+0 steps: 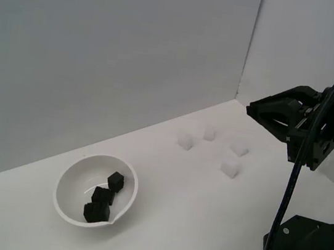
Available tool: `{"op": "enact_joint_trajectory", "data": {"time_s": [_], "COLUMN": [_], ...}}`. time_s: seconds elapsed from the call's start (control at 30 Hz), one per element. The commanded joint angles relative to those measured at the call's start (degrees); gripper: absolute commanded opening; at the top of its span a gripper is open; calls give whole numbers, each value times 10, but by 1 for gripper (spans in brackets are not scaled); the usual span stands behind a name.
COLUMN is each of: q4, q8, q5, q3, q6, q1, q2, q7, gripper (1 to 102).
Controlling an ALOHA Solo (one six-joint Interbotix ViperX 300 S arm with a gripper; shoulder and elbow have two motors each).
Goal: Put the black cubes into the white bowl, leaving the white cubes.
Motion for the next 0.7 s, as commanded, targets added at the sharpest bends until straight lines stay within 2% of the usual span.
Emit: {"op": "enact_joint_trajectory", "data": {"time_s": [0.0,0.13,0.33,0.43,0.67], "q4": [5,19,42,66,72], "q8": [2,3,4,4,1], "q5": [4,19,44,65,69], "q3": [30,69,106,129,178], "q6": [-8,-11,-20,-33,-37], "q1": [4,1,-37,-54,-62], "q2": [27,65,101,123,171], "q7": [-5,-14,-28,-41,-42], "gripper": [3,3,3,3,3]}}
